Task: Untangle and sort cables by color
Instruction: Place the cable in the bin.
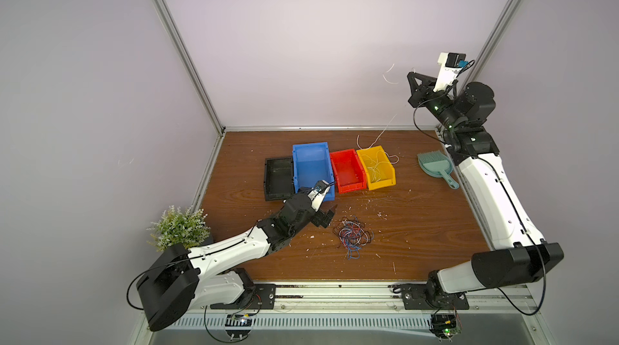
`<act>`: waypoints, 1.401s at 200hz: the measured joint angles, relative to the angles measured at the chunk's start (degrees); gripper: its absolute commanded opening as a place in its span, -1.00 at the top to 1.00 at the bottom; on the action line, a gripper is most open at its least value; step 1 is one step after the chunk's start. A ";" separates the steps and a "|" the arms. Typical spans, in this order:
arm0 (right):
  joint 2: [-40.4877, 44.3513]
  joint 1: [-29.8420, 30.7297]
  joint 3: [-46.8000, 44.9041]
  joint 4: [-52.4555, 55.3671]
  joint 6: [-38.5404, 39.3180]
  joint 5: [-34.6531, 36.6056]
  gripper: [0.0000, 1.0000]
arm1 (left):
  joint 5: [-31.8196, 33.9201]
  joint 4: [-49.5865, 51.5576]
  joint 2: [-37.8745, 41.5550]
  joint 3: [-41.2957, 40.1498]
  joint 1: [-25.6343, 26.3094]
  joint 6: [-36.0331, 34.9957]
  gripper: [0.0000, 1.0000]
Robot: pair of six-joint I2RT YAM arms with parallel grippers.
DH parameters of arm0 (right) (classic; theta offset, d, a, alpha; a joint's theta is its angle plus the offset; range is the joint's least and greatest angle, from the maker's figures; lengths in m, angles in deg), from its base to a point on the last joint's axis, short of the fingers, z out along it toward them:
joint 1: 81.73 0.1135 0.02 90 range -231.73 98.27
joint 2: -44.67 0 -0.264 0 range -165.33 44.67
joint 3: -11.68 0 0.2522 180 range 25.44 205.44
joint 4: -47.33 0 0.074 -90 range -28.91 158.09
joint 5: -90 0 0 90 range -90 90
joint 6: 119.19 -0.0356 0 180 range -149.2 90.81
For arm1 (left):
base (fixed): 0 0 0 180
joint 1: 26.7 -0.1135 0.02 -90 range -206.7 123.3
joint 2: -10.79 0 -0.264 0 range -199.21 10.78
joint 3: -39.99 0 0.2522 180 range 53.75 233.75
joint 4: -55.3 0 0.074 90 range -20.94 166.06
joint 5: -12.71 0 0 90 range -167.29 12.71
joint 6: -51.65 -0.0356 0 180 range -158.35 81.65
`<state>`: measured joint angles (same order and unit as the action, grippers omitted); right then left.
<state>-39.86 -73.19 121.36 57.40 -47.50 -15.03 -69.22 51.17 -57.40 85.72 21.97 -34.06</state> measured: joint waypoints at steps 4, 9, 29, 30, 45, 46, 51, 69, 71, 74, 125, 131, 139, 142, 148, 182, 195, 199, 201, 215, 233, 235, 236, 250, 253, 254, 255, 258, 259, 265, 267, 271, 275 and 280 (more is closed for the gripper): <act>0.00 0.00 -0.90 0.00 0.07 0.02 1.00 | -0.07 -0.07 -0.13 0.00 0.00 0.00 -0.99; 0.00 -0.04 -2.03 0.00 0.09 0.04 1.00 | -0.11 -0.13 -0.35 0.00 0.00 0.02 -0.99; 0.00 -0.09 -6.97 0.00 0.20 0.24 1.00 | -0.33 -0.13 -1.09 0.00 0.00 0.04 -0.99; 0.00 -0.11 -7.37 0.00 0.24 0.24 1.00 | -0.33 -0.13 -1.11 0.00 0.00 0.04 -0.99; 0.00 -0.11 -11.32 -0.15 0.33 0.39 1.00 | -0.35 -0.11 -1.42 0.00 0.00 0.04 -0.99; 0.00 -0.11 -11.52 -0.17 0.33 0.42 1.00 | -0.35 -0.11 -1.42 0.00 0.00 0.04 -0.99; 0.02 -0.11 -12.74 -0.26 0.33 0.59 1.00 | -0.35 -0.11 -1.42 0.00 0.00 0.04 -0.99; 0.02 -0.11 -16.59 -0.44 0.48 0.87 1.00 | -0.33 -0.11 -1.42 0.00 0.00 0.04 -0.99; 0.04 -0.11 -16.96 -0.42 0.48 0.96 1.00 | -0.35 -0.11 -1.42 0.00 0.00 0.04 -0.99; 0.04 -0.11 -17.42 -0.44 0.52 1.03 1.00 | -0.35 -0.11 -1.42 0.00 0.00 0.04 -0.99; 0.24 -0.11 -22.97 -3.34 0.24 -0.44 1.00 | -0.33 -0.13 -1.44 0.00 0.00 0.24 -0.99; 0.24 -0.11 -23.58 -3.74 0.15 -0.61 1.00 | -0.33 -0.13 -1.49 0.00 0.00 0.24 -0.99; 0.24 -0.11 -24.35 -4.11 -0.04 -0.96 1.00 | -0.35 -0.13 -1.64 0.00 0.00 0.26 -0.99; 0.24 -0.11 -24.63 -4.35 -0.17 -1.20 1.00 | -0.35 -0.13 -1.70 0.00 0.00 0.26 -0.99; 0.24 -0.11 -25.27 -4.70 -0.31 -1.81 1.00 | -0.35 -0.13 -1.88 0.00 0.00 0.28 -0.99; -0.31 -0.09 -29.83 -6.91 -2.16 -3.89 1.00 | -0.39 -0.11 -2.32 0.00 0.00 0.44 -0.99; -1.44 -0.04 -30.95 -7.13 -2.86 -4.83 1.00 | -0.39 -0.11 -2.34 0.00 0.00 0.48 -0.99; -1.90 -0.02 -31.12 -7.15 -3.10 -4.94 1.00 | -0.39 -0.11 -2.34 0.00 0.00 0.50 -0.99; -2.23 -0.02 -31.15 -7.13 -3.28 -4.98 1.00 | -0.39 -0.11 -2.34 0.00 0.00 0.52 -0.99; -4.63 0.02 -31.19 -7.08 -4.04 -5.03 1.00 | -0.44 -0.11 -2.34 0.00 0.00 0.63 -0.99; -8.07 0.09 -31.08 -5.84 -4.76 -4.74 1.00 | -0.50 -0.11 -2.34 0.00 0.00 0.66 -0.99; -8.48 0.09 -30.99 -5.51 -4.85 -4.74 1.00 | -0.50 -0.11 -2.34 0.00 0.00 0.66 -0.99; -8.63 0.09 -30.97 -5.40 -4.85 -4.74 1.00 | -0.50 -0.11 -2.34 0.00 0.00 0.66 -0.99; -11.32 0.26 -30.32 -3.28 -5.16 -4.20 1.00 | -0.50 -0.09 -2.34 0.00 0.00 0.66 -0.99; -11.80 0.31 -30.16 -2.86 -5.18 -3.96 1.00 | -0.50 -0.09 -2.34 0.00 0.00 0.66 -0.99; -12.04 0.33 -30.10 -2.64 -5.18 -3.74 1.00 | -0.50 -0.09 -2.34 0.00 0.00 0.66 -0.99; -12.15 0.35 -30.05 -2.54 -5.18 -3.63 1.00 | -0.50 -0.09 -2.34 0.00 0.00 0.66 -0.99; -12.57 0.39 -29.90 -2.03 -5.20 -3.34 1.00 | -0.50 -0.09 -2.34 0.00 0.00 0.66 -0.99; -12.76 0.42 -29.86 -1.88 -5.22 -3.17 1.00 | -0.50 -0.09 -2.34 0.00 0.00 0.66 -0.99; -13.53 0.52 -29.66 -1.20 -5.25 -2.73 1.00 | -0.48 -0.09 -2.34 0.00 0.00 0.66 -0.99; -13.77 0.57 -29.62 -1.03 -5.27 -2.51 1.00 | -0.50 -0.09 -2.34 0.00 0.00 0.66 -0.99; -14.16 0.68 -29.59 -0.70 -5.27 -2.10 1.00 | -0.50 -0.09 -2.34 0.00 0.00 0.66 -0.99; -14.49 0.83 -29.59 -0.22 -5.29 -1.66 1.00 | -0.48 -0.09 -2.34 0.00 0.00 0.68 -0.99; -14.84 0.98 -29.57 0.44 -5.29 -1.22 1.00 | -0.48 -0.09 -2.34 0.00 0.00 0.70 -0.99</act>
<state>-54.70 -72.21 91.78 57.84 -52.79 -16.25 -69.70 51.09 -59.74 85.72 21.97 -33.36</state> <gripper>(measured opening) 0.037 0.994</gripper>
